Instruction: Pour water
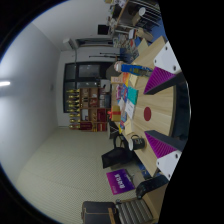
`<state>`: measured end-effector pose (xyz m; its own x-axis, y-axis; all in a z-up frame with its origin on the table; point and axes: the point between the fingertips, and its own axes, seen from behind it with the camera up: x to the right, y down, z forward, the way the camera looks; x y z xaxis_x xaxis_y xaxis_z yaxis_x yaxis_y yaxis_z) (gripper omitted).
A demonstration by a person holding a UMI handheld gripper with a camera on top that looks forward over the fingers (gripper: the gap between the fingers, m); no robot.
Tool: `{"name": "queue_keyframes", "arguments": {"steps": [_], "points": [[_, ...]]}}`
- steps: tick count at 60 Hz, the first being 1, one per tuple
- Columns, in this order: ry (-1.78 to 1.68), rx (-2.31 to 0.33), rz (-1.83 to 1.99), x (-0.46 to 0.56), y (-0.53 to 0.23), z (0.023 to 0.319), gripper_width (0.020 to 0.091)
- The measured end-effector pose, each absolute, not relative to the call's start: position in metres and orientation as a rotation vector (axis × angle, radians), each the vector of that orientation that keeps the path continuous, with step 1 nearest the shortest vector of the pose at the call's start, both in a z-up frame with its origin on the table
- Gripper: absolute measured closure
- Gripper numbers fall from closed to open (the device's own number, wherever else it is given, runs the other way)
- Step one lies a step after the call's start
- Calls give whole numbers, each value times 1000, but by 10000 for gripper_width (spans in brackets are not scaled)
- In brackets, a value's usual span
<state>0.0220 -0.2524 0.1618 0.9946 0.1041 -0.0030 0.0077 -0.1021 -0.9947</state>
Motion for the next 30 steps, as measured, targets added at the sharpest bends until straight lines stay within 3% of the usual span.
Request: {"name": "queue_keyframes", "arguments": {"steps": [16,30], "points": [[-124,-1599,-8,44,-208,162,279],[17,-1588,-84,150,-120,142,278]]}}
